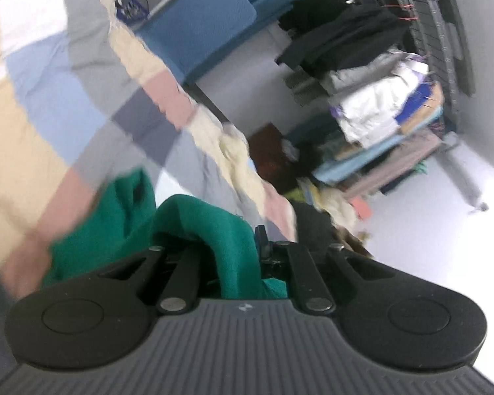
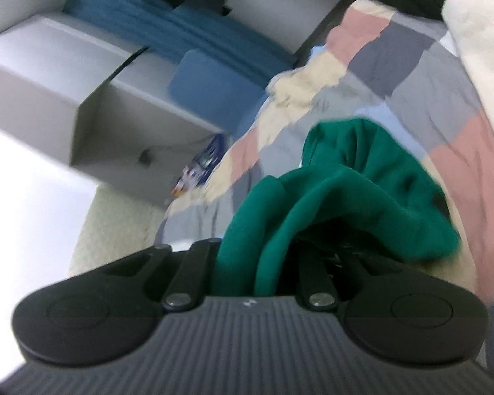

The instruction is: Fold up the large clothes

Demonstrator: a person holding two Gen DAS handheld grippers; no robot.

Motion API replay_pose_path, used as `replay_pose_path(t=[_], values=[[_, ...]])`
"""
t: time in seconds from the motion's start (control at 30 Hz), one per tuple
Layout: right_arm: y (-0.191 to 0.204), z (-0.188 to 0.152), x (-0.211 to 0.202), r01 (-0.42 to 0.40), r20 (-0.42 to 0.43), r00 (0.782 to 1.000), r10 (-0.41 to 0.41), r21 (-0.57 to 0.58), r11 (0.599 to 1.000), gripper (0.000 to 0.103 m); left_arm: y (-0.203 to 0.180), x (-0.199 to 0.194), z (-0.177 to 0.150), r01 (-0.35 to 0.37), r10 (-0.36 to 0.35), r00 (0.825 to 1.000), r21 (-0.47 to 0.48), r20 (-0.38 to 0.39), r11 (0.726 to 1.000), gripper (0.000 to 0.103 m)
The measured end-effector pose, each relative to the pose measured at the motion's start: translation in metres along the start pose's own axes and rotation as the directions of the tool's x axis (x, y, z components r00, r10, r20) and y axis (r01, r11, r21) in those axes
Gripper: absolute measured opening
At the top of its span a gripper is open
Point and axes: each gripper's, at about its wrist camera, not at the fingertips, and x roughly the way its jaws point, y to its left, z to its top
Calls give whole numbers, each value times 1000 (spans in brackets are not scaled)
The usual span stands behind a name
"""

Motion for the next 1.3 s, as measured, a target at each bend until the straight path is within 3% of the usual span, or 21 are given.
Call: replay_pose_path(t=[0.13,0.2,0.27,0.4,0.6,0.7,0.83,0.9,0.93,0.97,1.0,1.07,1.3], values=[[-29,33,66,108,66,991,-113,71,992,20,6,81,34,-88,86,996,111,25,990,13],[-49,45,99,167,48,984,-174,135,977,19,22,118,45,-123,123,992,75,12,990,13],[-56,57,123,218,22,975,-221,105,970,20,41,150,55,-147,147,989,45,-14,988,13],[-79,66,161,231,2,972,-234,142,963,21,78,201,64,-193,198,979,80,-57,978,15],[-103,62,203,222,8,975,-223,60,973,21,136,248,45,-266,276,950,85,-144,960,17],[-103,60,204,217,14,976,-218,46,975,20,145,249,46,-234,240,961,61,-139,970,17],[-103,57,200,202,23,979,-202,31,979,21,133,240,42,-214,232,963,134,-136,968,24],[-97,55,195,204,37,978,-205,18,979,23,123,229,39,-203,225,966,161,-130,966,58],[-89,53,191,213,45,976,-212,-10,977,27,119,221,37,-183,206,970,164,-133,969,66],[-82,51,189,216,52,975,-214,-48,975,37,113,210,35,-172,194,973,173,-123,970,69],[-73,48,185,217,62,975,-212,-92,972,45,108,200,33,-181,202,975,191,-97,965,69],[-52,40,173,217,94,975,-202,-193,957,74,96,178,29,-223,239,970,233,-40,947,69],[-16,12,116,187,174,976,-133,-345,920,76,56,106,4,-264,264,964,317,42,911,69]])
